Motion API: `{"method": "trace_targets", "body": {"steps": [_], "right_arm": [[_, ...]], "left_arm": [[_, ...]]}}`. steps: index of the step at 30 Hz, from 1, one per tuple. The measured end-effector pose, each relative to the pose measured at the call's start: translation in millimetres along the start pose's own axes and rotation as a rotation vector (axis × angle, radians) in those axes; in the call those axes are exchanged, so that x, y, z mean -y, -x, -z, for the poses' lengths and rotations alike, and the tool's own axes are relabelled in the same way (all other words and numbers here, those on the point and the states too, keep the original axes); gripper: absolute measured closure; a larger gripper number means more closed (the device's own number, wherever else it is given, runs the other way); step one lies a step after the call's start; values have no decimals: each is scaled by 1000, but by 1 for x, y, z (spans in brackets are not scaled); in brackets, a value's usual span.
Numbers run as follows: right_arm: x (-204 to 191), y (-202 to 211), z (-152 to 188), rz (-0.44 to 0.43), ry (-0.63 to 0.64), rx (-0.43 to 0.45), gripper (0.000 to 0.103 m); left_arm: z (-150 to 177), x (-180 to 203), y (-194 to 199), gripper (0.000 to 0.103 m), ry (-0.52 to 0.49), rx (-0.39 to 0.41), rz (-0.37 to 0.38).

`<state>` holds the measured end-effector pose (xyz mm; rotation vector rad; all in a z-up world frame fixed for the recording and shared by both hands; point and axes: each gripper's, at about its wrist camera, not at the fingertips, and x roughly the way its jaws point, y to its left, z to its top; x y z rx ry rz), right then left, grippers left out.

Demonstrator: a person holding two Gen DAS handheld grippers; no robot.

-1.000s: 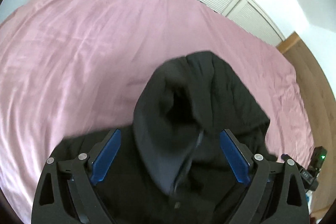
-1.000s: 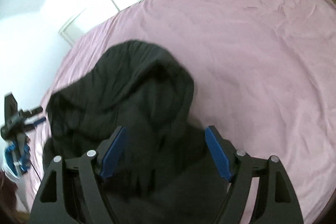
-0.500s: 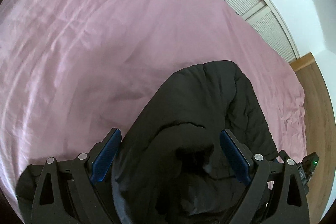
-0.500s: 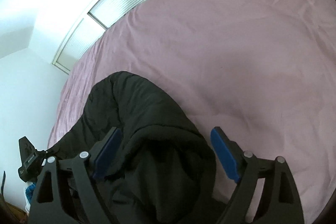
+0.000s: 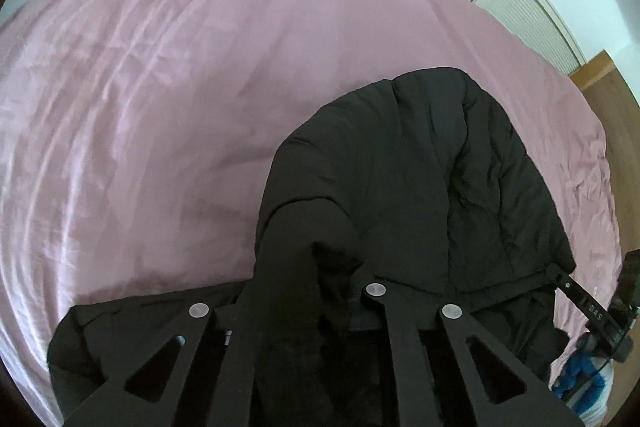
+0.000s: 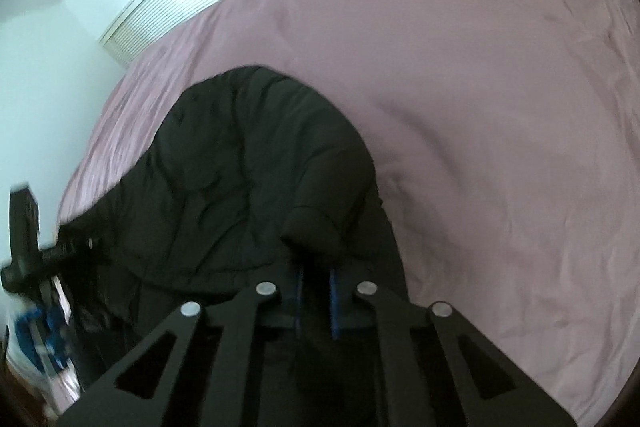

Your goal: Fold large clothes

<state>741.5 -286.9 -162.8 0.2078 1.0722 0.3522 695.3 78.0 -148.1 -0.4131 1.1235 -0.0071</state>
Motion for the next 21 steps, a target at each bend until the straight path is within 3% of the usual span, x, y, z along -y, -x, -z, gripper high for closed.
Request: {"method": "trace_targets", "body": {"steps": [5,11,16,21], "right_arm": [[-13,40,32,-21,88,64,95],[-23,95,101,-47,176,126,95],[-22,121,175,-67,186,116,95],[-5,110,229,-74,89,72,94]], "left_arm": [[28,-6,32,94,-64,86,9],[102,-12,74,94,-200,178,9],[166,-35,92,92,-225,170,30],[198,-51,93,87,-206,138,60]]}}
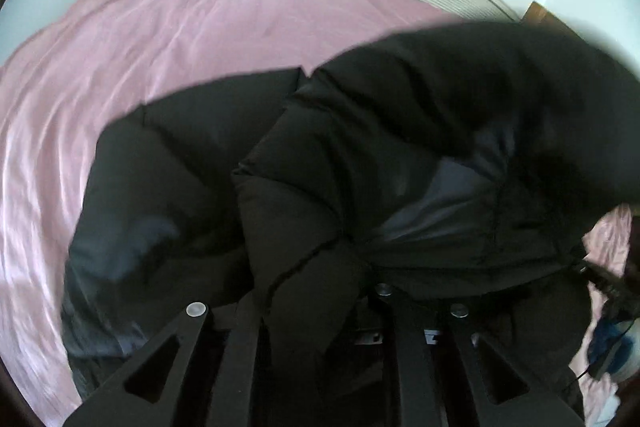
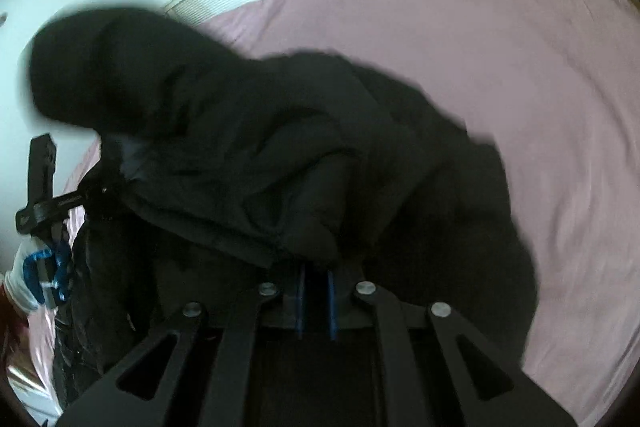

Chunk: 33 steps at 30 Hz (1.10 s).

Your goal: Fold large clothes

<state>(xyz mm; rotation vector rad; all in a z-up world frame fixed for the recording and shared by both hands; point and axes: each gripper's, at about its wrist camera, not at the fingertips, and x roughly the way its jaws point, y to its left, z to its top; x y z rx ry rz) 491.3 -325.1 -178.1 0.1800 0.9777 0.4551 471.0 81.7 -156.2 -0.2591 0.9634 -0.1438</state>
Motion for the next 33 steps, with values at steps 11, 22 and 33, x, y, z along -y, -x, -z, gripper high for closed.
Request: {"method": "trace_targets", "body": {"steps": [11,22,33], "right_arm": [[26,27,24,-10,-130,59,93],[13,38,13,55,-139,48,62],[-18,96,-23,123,-33,78,61]], "left_arm": [[34,9,26,75,-85,5,14],[37,19,62,36,-67,-21,19],[-15,31,110,32,-50,86,97]]}}
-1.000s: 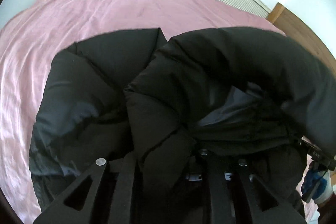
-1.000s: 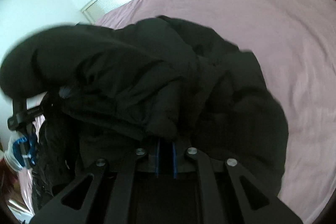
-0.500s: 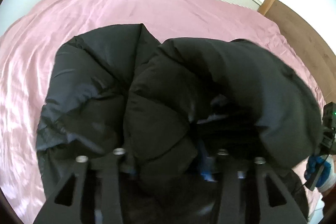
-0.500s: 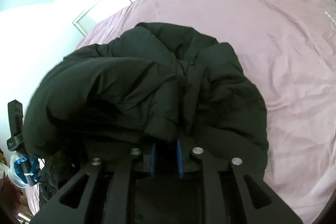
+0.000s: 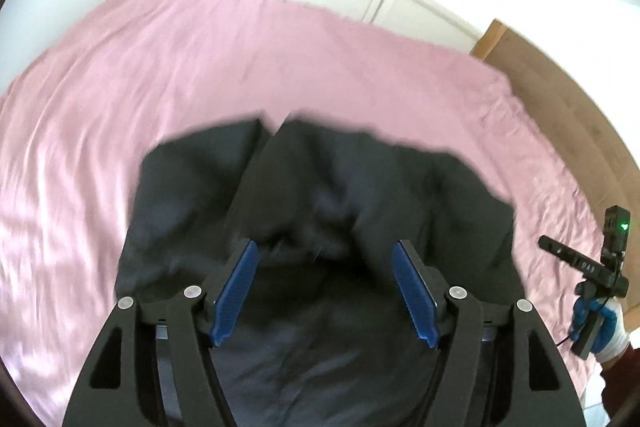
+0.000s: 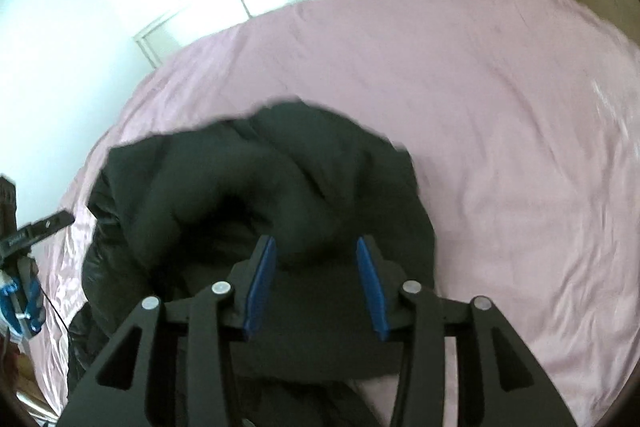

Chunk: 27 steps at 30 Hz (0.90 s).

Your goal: Fold large clothes

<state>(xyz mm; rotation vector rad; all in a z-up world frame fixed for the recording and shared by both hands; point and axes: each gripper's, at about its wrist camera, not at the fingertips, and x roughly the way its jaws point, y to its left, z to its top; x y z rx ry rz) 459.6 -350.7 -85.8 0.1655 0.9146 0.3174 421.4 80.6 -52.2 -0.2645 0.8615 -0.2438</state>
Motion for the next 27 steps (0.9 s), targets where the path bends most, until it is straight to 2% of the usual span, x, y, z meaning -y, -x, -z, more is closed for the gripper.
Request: {"method": "trace_targets", "body": {"steps": [3,6,7,10,11,14,16,20,22,24,27], "right_arm": [[-35,-10,-41,-39,60,35,61],[-84,-35,-80,-54,136,43,60],[-95,-46,-89,-55,149,37,59],[-122,-85,-111,-63,155,-9,59],[-130,-99,-112,-39,166,-30,59],[-141,-124,-100,11,226,-96,59],[-139,-129,-82,10,244,-133,59],[-112,-133,-30,40,266,-193,56],[-96,-139,-8,43,260,-205,55],[-86,-148,14,53,274,-201,55],[-81,-156,19,63,242,-225,55]], "left_arm": [[-36,21,-15,29,-42,40,-9],[-77,38,-54,29,-62,30,-14],[-86,42,-69,29,-70,20,-36],[-97,40,-105,29,-68,-30,-77],[-94,36,-116,29,-54,-50,-86],[-69,30,-130,29,-44,-91,-80],[-37,26,-136,29,-63,-136,-75],[23,21,-148,29,-160,-172,-118],[41,17,-157,27,-188,-169,-125],[46,13,-171,27,-182,-193,-128],[44,17,-184,25,-192,-232,-177]]}}
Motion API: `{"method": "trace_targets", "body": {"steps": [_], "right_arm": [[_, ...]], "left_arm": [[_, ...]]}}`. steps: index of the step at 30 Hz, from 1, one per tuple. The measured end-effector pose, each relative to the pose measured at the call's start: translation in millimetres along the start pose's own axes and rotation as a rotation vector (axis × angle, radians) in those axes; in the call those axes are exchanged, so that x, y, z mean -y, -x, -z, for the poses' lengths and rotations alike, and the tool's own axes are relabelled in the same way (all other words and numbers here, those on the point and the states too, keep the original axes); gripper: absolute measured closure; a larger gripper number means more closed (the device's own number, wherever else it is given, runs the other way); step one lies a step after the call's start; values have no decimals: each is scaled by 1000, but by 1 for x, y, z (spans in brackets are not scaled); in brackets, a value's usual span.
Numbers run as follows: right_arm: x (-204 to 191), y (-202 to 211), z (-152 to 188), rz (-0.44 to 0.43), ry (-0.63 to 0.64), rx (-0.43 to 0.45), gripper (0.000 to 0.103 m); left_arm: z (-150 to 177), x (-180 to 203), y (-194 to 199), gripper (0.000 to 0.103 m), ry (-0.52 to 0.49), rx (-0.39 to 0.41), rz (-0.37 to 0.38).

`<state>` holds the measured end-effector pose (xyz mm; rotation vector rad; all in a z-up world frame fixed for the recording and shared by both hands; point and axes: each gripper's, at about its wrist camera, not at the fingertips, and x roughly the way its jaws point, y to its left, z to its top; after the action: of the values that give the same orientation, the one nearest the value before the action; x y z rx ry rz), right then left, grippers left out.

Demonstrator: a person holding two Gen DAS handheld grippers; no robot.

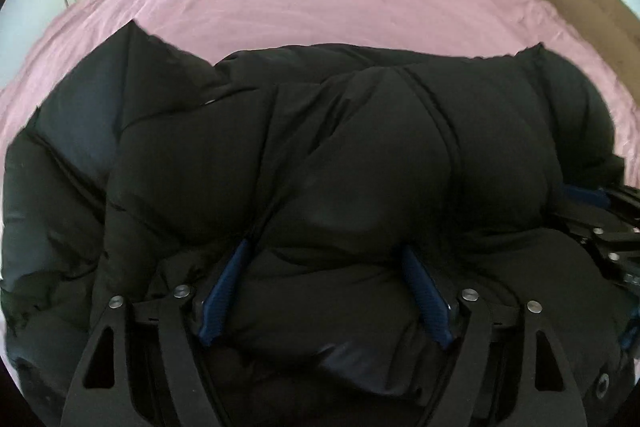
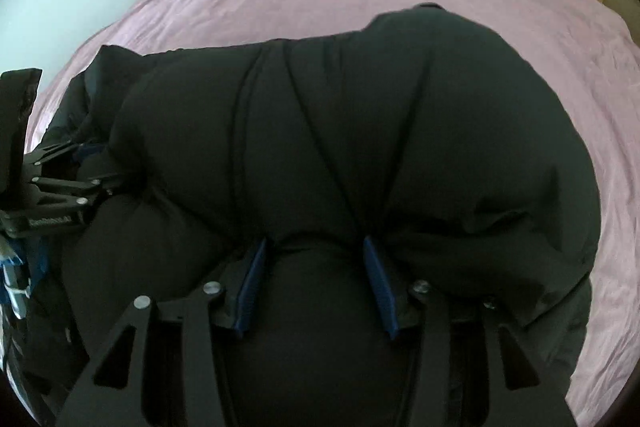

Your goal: Fold large clothes

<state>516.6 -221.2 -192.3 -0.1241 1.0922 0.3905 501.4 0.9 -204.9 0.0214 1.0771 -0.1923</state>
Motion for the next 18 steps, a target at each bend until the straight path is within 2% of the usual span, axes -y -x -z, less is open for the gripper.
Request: {"method": "trace_targets", "body": {"steps": [3,6,10,12,14,16,18], "right_arm": [[-4,13,-7,3,10,-13,55],[-8,45,-6,-17,32,33,53],[-6,77,13,-27,35,71,51],[-7,78,23,-16,39,64,51],[-3,65,34,-4,34,38,50],[5,60,44,-15,7,31,49],[11,50,50,-36,-29,30,48]], "left_arm": [[-6,8,15,25,-17,-3,-27],[-4,17,51,26,-1,69,-19],[11,31,82,23,18,144,37],[20,36,77,22,1,136,36],[30,42,57,22,-26,88,15],[40,42,34,22,-19,53,2],[46,39,21,18,-8,56,-3]]}}
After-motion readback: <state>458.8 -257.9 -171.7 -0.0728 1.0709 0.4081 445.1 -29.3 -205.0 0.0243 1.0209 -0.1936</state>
